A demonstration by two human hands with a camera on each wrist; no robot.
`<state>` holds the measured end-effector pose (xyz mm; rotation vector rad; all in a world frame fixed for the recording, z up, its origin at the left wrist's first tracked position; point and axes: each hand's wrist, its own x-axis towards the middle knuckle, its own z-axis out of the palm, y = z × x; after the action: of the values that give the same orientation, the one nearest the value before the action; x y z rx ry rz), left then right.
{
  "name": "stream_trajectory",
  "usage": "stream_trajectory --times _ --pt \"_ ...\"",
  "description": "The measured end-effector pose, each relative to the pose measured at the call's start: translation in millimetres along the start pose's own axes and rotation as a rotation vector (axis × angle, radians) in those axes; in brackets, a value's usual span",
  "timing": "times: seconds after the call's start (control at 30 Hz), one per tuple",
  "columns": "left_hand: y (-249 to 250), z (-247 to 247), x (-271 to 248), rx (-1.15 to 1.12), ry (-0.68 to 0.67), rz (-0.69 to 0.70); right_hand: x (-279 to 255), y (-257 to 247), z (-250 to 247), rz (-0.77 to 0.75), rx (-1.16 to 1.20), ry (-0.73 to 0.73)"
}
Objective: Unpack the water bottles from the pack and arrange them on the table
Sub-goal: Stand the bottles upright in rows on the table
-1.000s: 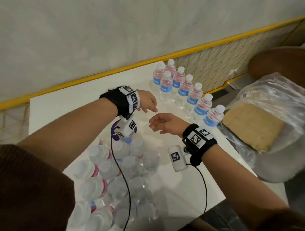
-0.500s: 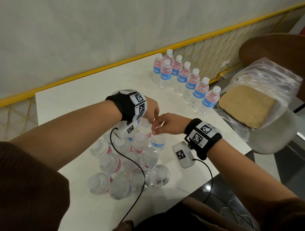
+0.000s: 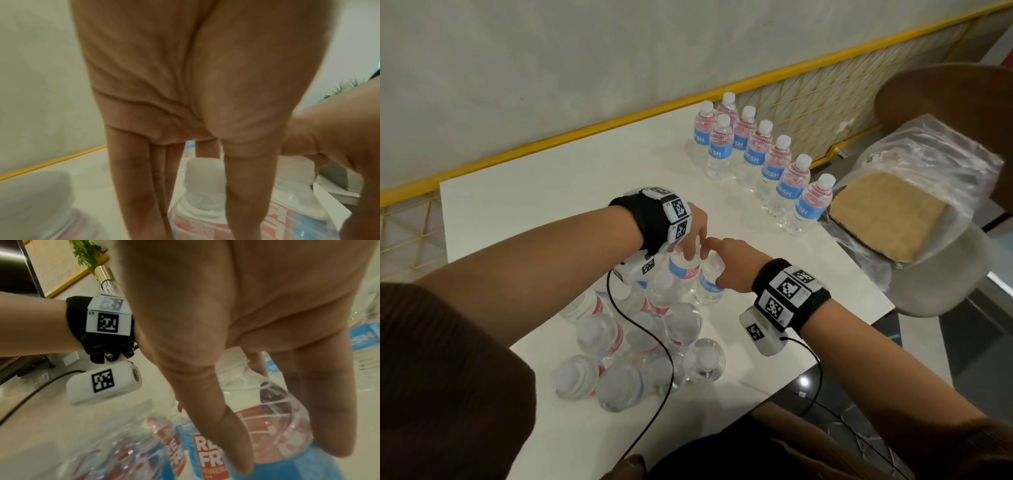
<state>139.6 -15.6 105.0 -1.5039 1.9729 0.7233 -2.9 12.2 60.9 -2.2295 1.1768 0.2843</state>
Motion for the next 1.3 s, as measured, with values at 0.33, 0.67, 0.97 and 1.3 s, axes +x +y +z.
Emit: stream_trajectory --times 0.33,0.67,0.97,1.3 --pt "8 -35 56 -0.206 0.269 -0.060 37 57 -59 0.150 0.037 0.068" --pt "-9 -62 104 -0.422 0.536 -0.274 88 105 -67 0.057 0.392 0.422" --pt "-24 -65 113 -0.898 0.396 -0.199 100 120 -51 0.130 0.676 0.491" --pt "-23 -70 147 -1.077 0.601 -0.251 121 132 -39 0.287 0.693 0.403"
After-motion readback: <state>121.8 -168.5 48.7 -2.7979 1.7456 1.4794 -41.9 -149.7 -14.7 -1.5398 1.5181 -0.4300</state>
